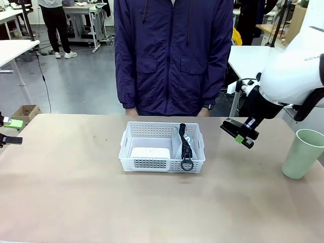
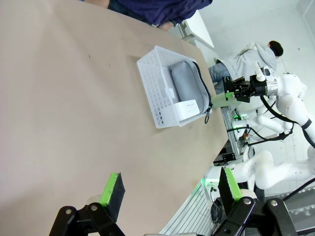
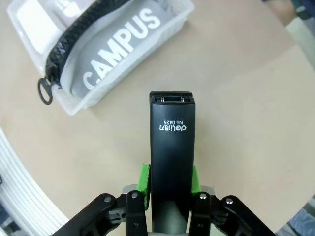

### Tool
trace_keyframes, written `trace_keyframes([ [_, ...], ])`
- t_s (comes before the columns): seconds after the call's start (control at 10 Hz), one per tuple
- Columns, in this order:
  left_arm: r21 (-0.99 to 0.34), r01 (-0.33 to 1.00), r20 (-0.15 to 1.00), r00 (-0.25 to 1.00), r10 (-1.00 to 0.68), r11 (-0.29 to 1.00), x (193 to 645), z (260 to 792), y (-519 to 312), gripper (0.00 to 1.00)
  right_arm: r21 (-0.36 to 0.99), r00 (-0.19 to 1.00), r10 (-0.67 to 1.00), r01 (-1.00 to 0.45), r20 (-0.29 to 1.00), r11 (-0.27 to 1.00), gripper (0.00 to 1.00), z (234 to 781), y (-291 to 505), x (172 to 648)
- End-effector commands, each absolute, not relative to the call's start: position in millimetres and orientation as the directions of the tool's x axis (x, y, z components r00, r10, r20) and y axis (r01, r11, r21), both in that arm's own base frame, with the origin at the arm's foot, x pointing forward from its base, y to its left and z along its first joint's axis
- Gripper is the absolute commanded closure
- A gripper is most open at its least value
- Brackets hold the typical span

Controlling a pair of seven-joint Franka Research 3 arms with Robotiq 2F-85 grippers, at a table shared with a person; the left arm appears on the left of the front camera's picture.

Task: Efficiently arrange items inside the basket to fit them all.
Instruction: Pick up the Stapler and place it inside the Organizing basket.

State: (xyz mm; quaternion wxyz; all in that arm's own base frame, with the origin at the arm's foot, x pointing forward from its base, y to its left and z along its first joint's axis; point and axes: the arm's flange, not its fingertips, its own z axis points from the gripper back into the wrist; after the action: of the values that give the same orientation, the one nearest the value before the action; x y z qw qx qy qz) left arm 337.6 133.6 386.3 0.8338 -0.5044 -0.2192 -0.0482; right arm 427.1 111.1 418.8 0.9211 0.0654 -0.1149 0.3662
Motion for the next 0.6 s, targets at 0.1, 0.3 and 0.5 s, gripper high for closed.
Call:
trace_keyframes([
  [0.1, -0.819, 0.299, 0.411, 0.902, 0.136, 0.490, 332, 387, 131, 0.00, 0.013, 0.766, 0.596, -0.617, 0.239, 0.787, 1.00, 423, 112, 426],
  [0.3, -0.819, 0.299, 0.411, 0.902, 0.136, 0.490, 332, 387, 131, 0.00, 0.043, 0.751, 0.610, -0.639, 0.251, 0.768, 0.63, 419, 109, 428],
  [0.5, -0.819, 0.299, 0.411, 0.902, 0.136, 0.490, 332, 387, 131, 0.00, -0.039, 0.793, 0.568, -0.574, 0.219, 0.818, 0.63, 447, 130, 429],
])
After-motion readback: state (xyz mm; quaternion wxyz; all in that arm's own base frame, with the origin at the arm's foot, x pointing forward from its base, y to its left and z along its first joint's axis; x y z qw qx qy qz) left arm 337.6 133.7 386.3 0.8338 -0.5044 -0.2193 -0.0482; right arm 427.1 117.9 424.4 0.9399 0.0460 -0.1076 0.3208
